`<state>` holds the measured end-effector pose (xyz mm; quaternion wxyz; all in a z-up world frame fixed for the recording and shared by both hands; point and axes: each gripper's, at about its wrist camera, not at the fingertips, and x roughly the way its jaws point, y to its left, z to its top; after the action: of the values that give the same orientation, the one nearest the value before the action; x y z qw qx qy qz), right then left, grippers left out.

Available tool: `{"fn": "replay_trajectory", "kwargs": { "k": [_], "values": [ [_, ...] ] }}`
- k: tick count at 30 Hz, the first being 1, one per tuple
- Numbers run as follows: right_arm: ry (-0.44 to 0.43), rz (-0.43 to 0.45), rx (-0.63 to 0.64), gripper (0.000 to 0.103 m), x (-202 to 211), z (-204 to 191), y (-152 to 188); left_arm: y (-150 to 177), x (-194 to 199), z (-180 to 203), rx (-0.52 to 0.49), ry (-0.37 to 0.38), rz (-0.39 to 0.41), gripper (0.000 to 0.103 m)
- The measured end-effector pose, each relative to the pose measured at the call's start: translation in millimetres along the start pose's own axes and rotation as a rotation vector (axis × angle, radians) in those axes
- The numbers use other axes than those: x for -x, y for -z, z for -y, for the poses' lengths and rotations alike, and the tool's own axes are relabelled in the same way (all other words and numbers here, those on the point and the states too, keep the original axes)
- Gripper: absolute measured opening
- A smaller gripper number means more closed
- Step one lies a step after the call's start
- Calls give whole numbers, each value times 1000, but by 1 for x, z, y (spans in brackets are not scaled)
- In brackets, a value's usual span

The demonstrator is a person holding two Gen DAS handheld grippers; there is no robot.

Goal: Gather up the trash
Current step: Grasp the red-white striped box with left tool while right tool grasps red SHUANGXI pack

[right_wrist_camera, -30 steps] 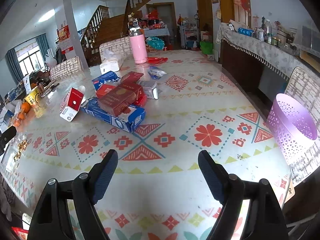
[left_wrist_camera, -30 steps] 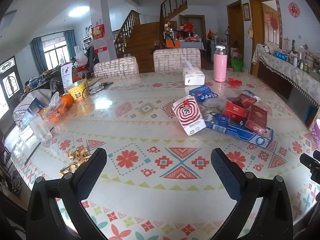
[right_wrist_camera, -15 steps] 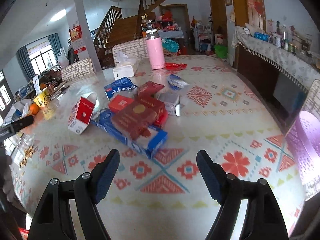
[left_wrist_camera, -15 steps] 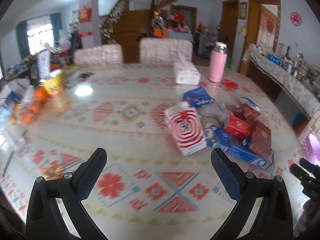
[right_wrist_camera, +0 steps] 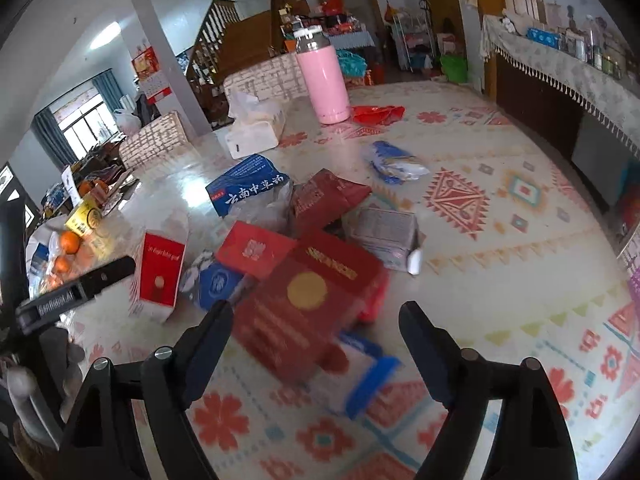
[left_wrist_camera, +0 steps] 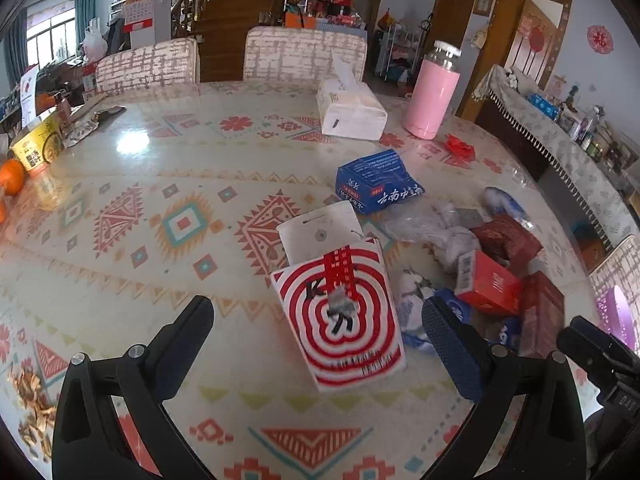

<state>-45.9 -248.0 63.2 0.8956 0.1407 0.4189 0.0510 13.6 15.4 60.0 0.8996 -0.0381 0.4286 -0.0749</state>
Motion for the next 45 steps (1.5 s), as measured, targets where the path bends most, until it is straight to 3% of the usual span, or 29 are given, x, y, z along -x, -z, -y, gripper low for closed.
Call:
{"fn": "replay_trajectory", "kwargs": {
  "k": [4,6,7,8,10,12,14,21,29,38,45],
  "values": [
    [65,-14,-3,90,-19,-8,-8,-2,-16,2,-9,-39,-39,103],
    [89,-10,5,90,-23,-13,-10,-1,-20,-1,7,-21,-61,89],
    [101,-8,10,90,-24,-15,-10,1,-22,-2,19,14,-83,62],
    [116,-8,18,90,-26,-18,-10,2,-23,-2,25,24,-103,60],
    [139,-4,36,82,-27,-22,-9,4,-20,-1,28,37,-105,59],
    [147,-13,45,67,-29,-23,-9,7,-14,2,16,42,-94,59],
    [143,-6,44,63,-27,-22,-8,11,-4,4,5,46,-75,59],
    [75,50,40,63,-1,-19,-1,19,47,19,-62,19,29,59],
    [30,114,10,63,49,2,11,34,94,58,-158,73,92,59],
    [79,223,-132,63,129,97,34,49,110,152,-327,210,71,59],
    [249,300,-230,63,186,207,39,49,99,265,-464,338,36,59]
  ]
}}
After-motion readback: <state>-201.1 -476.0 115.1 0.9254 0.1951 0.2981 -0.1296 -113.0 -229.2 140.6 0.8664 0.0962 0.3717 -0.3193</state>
